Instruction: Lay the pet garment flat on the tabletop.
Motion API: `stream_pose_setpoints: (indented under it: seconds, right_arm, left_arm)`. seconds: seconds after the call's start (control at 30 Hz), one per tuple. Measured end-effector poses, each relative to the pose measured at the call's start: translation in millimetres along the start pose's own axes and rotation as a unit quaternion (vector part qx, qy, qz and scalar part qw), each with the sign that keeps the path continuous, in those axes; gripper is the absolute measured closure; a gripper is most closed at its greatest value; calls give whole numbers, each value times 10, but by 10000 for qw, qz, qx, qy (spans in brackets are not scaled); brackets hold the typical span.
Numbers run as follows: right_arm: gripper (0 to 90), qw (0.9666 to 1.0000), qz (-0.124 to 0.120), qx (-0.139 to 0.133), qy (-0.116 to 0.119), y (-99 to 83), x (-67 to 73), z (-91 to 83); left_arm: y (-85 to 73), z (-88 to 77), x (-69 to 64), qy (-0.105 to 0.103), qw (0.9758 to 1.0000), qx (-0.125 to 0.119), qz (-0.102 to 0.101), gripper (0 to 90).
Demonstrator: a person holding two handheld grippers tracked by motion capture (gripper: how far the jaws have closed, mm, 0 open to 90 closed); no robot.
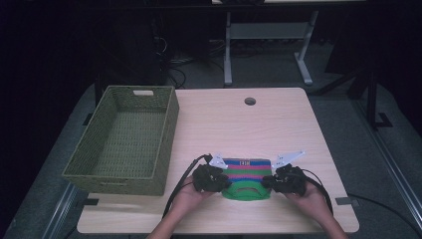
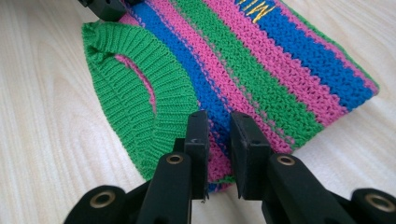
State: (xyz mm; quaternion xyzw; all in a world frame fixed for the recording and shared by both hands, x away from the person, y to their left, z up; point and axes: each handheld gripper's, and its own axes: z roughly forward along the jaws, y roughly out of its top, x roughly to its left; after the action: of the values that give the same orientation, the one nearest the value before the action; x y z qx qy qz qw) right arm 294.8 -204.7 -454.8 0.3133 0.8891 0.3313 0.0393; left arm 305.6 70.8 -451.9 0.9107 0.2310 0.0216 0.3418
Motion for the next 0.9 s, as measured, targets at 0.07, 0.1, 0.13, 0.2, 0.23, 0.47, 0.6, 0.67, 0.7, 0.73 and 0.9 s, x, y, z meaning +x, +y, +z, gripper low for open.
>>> stream_pose_setpoints:
  seconds: [0.07, 0.1, 0.13, 0.2, 0.23, 0.47, 0.6, 0.67, 0.7, 0.73, 0.9]
  right_arm:
    - [765, 10000, -35, -39, -26, -38, 37, -12]
    - [761, 10000, -6, -51, -7, -48, 54, -16]
    - [760, 10000, -10, -36, -10, -51, 72, -22]
    - [754, 9998, -149, -26, -102, -54, 99, -21]
    - [752, 9998, -147, -34, -126, -57, 114, -20]
    - [732, 9996, -53, -260, -42, -138, 118, -35]
    - [725, 9995, -48, -298, -98, -156, 148, -37]
    - [722, 9992, -37, -383, -111, -188, 171, -41]
    - [722, 9992, -37, -383, -111, -188, 171, -41]
    - [718, 9991, -37, -402, -92, -201, 175, -46]
    - [703, 9992, -5, -406, -63, -205, 180, -51]
  left_arm:
    - [-25, -9, -16, -55, 10000, -23, -25, 710]
    - [-35, -17, -20, -70, 10000, -2, 14, 711]
    - [-44, -17, -39, -69, 10000, -39, -25, 711]
    - [-54, -18, -63, -25, 10000, -59, 16, 710]
    - [-56, -25, -66, -11, 10000, -13, 83, 710]
    - [-100, -30, -114, -32, 9999, -133, 36, 686]
    - [-110, -31, -141, 18, 9998, -101, 194, 661]
    - [-111, -37, -164, 57, 9996, -57, 261, 652]
    - [-111, -39, -171, 64, 9996, -46, 275, 652]
    - [-114, -40, -177, 67, 9995, -45, 308, 649]
    - [-115, -48, -154, -88, 9996, -64, 259, 621]
